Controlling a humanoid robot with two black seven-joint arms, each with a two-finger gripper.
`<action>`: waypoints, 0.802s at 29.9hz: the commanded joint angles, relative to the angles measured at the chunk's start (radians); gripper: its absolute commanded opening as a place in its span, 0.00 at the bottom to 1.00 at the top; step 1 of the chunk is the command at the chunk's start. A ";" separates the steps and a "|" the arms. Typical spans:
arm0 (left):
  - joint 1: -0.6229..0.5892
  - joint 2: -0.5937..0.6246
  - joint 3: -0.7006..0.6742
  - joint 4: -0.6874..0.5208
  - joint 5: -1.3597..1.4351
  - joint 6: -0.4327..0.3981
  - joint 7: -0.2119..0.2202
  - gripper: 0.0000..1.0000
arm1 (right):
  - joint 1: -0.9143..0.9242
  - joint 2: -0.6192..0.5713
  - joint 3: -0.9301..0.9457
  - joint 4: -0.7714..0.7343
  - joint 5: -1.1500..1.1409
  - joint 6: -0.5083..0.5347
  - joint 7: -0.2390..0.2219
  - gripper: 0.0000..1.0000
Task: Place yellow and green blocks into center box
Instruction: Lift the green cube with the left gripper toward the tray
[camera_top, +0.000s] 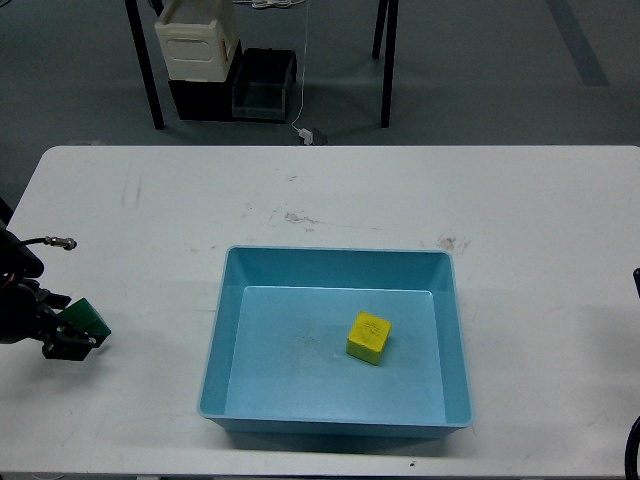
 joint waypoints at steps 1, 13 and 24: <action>0.021 -0.001 0.001 0.010 0.000 0.017 0.000 0.84 | -0.001 0.000 0.000 0.000 0.000 0.000 0.000 0.97; 0.009 0.015 0.024 0.015 0.000 0.098 0.000 0.25 | -0.002 0.000 0.000 0.000 0.000 0.000 0.000 0.97; -0.190 0.180 0.020 -0.026 -0.186 0.158 0.000 0.20 | -0.005 0.000 0.000 -0.002 0.000 0.000 0.000 0.97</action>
